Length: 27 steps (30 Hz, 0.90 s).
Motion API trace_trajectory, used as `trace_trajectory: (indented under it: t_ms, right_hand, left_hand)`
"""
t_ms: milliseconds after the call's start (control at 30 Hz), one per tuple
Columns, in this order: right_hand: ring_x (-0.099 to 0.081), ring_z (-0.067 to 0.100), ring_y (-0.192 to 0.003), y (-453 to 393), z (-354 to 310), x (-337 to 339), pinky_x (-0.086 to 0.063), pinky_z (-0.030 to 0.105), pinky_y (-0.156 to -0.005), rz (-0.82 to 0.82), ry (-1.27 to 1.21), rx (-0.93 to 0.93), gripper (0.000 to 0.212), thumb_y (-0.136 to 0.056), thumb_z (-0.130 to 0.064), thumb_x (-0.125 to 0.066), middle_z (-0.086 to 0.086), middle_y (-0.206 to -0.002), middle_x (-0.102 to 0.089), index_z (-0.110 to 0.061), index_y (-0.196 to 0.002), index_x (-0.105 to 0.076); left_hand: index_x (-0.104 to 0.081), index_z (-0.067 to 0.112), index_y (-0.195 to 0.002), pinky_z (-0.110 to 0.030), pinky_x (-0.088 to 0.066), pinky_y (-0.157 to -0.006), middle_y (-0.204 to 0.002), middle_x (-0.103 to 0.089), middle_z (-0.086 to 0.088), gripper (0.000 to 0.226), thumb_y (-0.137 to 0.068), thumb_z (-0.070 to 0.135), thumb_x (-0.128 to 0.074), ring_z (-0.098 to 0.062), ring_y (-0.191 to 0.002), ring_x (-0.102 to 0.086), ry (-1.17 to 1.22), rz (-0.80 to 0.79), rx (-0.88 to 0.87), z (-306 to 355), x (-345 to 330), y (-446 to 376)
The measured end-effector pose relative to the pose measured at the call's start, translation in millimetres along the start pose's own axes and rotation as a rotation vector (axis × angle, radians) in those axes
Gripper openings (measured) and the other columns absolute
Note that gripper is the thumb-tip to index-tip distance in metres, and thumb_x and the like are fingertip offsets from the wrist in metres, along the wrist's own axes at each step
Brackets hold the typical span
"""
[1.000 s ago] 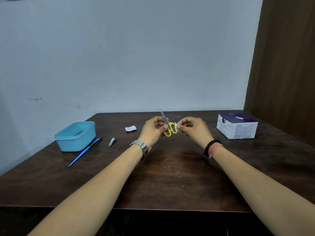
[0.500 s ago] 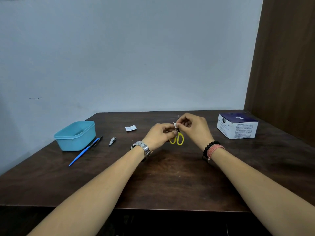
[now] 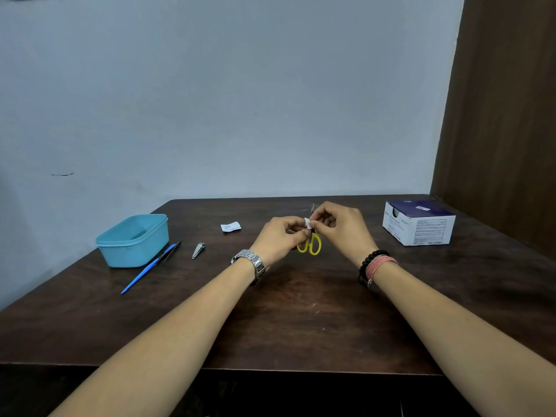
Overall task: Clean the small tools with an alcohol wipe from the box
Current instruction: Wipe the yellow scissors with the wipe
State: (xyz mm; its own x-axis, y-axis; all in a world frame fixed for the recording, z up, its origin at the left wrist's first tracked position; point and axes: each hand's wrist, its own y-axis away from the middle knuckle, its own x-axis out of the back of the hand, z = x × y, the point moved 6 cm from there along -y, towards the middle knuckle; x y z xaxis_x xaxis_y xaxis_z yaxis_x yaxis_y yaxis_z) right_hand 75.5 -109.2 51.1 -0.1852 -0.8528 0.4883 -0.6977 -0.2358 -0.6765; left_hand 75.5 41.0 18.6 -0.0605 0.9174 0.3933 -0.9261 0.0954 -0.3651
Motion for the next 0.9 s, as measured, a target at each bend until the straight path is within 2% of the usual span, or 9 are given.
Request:
trace_trajectory:
  t_ms: [100, 267, 400, 600, 700, 767, 900]
  right_hand:
    - [-0.060, 0.017, -0.066, 1.9, -3.7, -6.8, -0.047, 0.023, -0.060, -0.066, 0.018, 0.031, 0.007, -0.079, -0.007, -0.073, 0.001, -0.070, -0.067, -0.013, -0.078, -0.069]
    - [-0.059, 0.017, -0.064, -1.2, -0.7, 3.3, -0.048, 0.025, -0.060, 0.037, -0.010, -0.002, 0.007, -0.080, -0.008, -0.073, 0.000, -0.069, -0.067, -0.013, -0.078, -0.069]
    - [-0.060, 0.017, -0.066, 1.4, -3.6, -3.4, -0.048, 0.026, -0.061, -0.045, 0.024, 0.027, 0.007, -0.081, -0.008, -0.072, -0.003, -0.069, -0.066, -0.013, -0.079, -0.068]
    - [-0.060, 0.013, -0.072, -3.9, 8.4, 12.6, -0.044, 0.014, -0.064, 0.117, -0.036, -0.074, 0.006, -0.086, -0.014, -0.070, -0.001, -0.078, -0.069, -0.013, -0.081, -0.066]
    - [-0.062, 0.010, -0.073, -2.3, 10.1, 13.9, -0.044, 0.013, -0.065, 0.123, -0.067, -0.110, 0.005, -0.089, -0.014, -0.066, -0.004, -0.079, -0.068, -0.013, -0.085, -0.063]
    - [-0.058, 0.003, -0.067, 0.1, 4.6, 9.9, -0.041, 0.009, -0.061, 0.097, -0.078, -0.109, 0.006, -0.090, -0.009, -0.060, -0.006, -0.074, -0.064, -0.015, -0.091, -0.060]
    - [-0.053, -0.006, -0.064, 4.0, -4.1, 6.8, -0.036, 0.008, -0.056, 0.029, -0.048, -0.067, 0.031, -0.088, -0.002, -0.047, 0.001, -0.072, -0.061, -0.023, -0.099, -0.066]
  left_hand:
    - [-0.073, 0.023, -0.099, -0.042, -0.058, -0.085, -0.085, -0.075, -0.005, 0.015, -0.084, 0.026, -0.070, -0.014, -0.076, -0.067, 0.005, 0.031, 0.007, -2.4, 4.7, -0.4]
    - [-0.073, 0.027, -0.097, -0.038, -0.058, -0.083, -0.086, -0.075, -0.005, 0.014, -0.086, 0.018, -0.069, -0.014, -0.077, -0.069, -0.006, 0.000, -0.001, 0.8, 0.5, 0.0]
    - [-0.072, 0.023, -0.094, -0.035, -0.057, -0.079, -0.079, -0.073, -0.003, 0.010, -0.087, 0.017, -0.069, -0.010, -0.068, -0.065, 0.028, 0.043, 0.012, 0.5, 5.7, 0.4]
    - [-0.070, 0.026, -0.085, -0.030, -0.055, -0.070, -0.076, -0.071, -0.001, 0.016, -0.085, 0.010, -0.067, -0.012, -0.062, -0.063, -0.026, 0.021, 0.038, 3.3, 5.2, 1.7]
    - [-0.066, 0.022, -0.082, -0.030, -0.053, -0.068, -0.069, -0.067, 0.001, 0.014, -0.086, 0.008, -0.066, -0.013, -0.056, -0.060, -0.016, 0.119, 0.053, 5.1, 15.9, 1.7]
    - [-0.066, 0.018, -0.083, -0.031, -0.054, -0.067, -0.068, -0.065, 0.001, 0.007, -0.087, 0.013, -0.066, -0.013, -0.055, -0.058, -0.016, 0.197, 0.051, 7.5, 29.2, 3.9]
    - [-0.066, 0.018, -0.080, -0.023, -0.052, -0.060, -0.071, -0.067, 0.004, 0.009, -0.089, 0.021, -0.066, -0.003, -0.052, -0.059, -0.153, 0.339, 0.012, 18.0, 60.8, 6.8]
